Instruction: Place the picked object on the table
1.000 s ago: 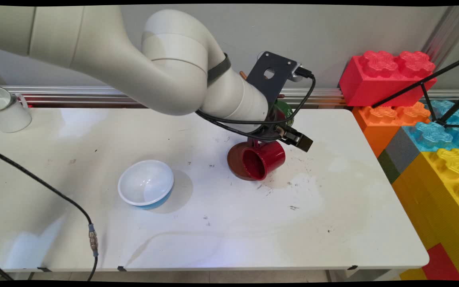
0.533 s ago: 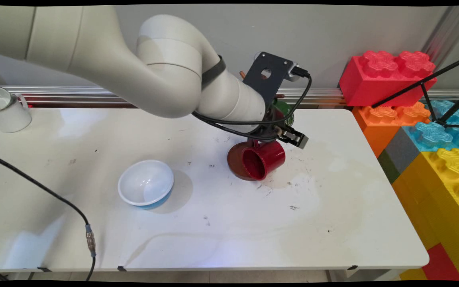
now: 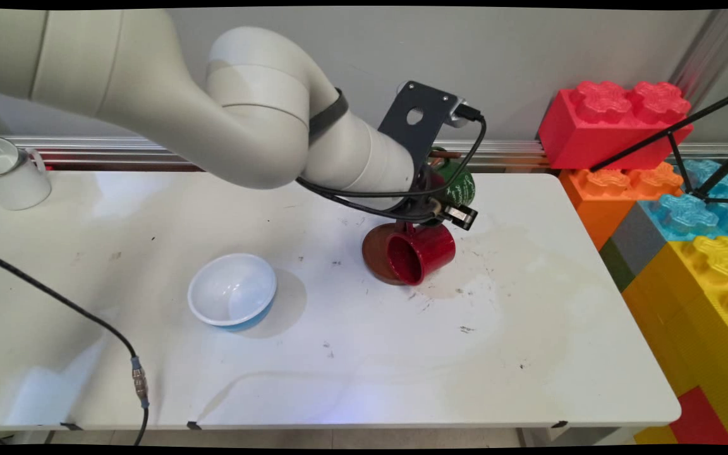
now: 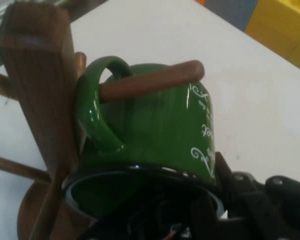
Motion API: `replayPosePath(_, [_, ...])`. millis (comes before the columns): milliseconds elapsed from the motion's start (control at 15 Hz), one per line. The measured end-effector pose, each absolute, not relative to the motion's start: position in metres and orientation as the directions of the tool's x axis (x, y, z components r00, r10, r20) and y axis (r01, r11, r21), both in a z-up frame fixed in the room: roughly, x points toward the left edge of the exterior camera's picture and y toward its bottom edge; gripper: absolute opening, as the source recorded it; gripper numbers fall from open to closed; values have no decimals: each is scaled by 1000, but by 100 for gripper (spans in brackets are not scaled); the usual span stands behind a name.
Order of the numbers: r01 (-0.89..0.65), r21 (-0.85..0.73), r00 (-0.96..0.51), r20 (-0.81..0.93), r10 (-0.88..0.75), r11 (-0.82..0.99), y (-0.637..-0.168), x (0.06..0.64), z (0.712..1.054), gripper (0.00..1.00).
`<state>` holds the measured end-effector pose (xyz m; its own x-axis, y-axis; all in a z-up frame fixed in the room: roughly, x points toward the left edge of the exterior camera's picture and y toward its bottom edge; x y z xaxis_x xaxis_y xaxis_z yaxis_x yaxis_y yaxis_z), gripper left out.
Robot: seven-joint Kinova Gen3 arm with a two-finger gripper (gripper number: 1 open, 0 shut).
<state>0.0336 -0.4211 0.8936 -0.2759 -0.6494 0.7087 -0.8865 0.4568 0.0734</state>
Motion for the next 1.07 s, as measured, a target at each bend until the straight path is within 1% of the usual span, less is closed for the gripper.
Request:
replayPosePath(533, [-881,76,-281,712,-644,468,-416,42,893,0])
replayPosePath(1067, [-862,85,-286,731,-619,499,-413,48,902,0])
